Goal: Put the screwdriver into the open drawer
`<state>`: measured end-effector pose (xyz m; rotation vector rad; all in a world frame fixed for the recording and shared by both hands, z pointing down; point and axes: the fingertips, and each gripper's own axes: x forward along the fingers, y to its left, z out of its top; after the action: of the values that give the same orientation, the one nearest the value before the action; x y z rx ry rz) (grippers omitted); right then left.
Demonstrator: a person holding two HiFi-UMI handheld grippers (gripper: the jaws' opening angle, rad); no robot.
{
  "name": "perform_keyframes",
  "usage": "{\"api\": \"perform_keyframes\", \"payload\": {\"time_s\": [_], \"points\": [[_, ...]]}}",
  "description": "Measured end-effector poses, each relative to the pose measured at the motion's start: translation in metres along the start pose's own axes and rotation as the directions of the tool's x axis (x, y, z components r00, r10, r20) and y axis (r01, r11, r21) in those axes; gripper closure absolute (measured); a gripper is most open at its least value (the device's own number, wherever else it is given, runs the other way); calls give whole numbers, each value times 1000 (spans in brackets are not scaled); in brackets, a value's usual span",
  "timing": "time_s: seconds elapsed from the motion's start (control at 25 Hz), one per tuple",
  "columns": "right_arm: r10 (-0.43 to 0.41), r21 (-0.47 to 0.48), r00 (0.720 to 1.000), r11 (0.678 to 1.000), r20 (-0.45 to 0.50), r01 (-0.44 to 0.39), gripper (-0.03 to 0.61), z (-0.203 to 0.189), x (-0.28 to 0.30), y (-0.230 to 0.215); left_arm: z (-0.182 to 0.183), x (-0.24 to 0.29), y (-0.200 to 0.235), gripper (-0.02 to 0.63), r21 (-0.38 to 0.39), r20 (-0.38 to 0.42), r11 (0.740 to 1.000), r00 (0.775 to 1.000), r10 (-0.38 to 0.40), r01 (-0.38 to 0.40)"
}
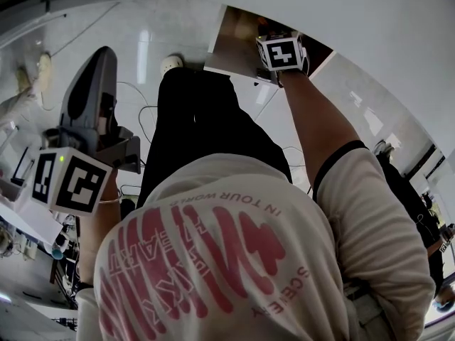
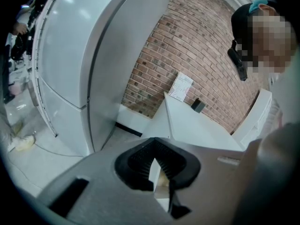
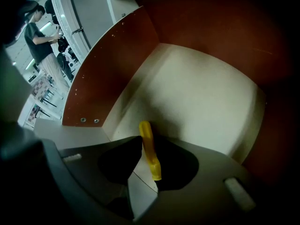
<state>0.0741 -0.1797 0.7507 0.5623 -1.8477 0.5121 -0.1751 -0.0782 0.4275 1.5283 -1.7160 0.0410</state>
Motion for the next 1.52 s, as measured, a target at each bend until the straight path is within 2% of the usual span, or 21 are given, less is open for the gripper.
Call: {"api": "perform_keyframes", "payload": {"time_s": [0.2,0.56,0.76,0.92,1.04,1.28,1.52], "points": [[-5,-13,1000,1000,-18,5,442,6,5,0,-1,1,7,607,-18,-7,1000,1000,5,-5],[-82,1,997,997,-14,82,433,-2,-15,-5,-8,-24,7,608,-14,-1,1000,1000,-22,22],[-131,42,991,991,24,130,445,-4,-51,3,-7,-46,0,607,-15,21,996,996,-82,83],[-173,78,984,983,53,168,460,-8,-91,18,6,-72,-12,607,34,41,989,988,-146,145],[-199,142,976,972,88,185,468,-13,-120,30,16,-92,-20,607,77,53,980,981,-185,181],[-211,291,960,945,185,152,491,-18,-176,67,24,-126,-35,607,121,67,961,964,-257,248],[-255,440,930,890,266,118,523,-17,-232,97,38,-156,-59,607,193,91,923,931,-354,332]]}}
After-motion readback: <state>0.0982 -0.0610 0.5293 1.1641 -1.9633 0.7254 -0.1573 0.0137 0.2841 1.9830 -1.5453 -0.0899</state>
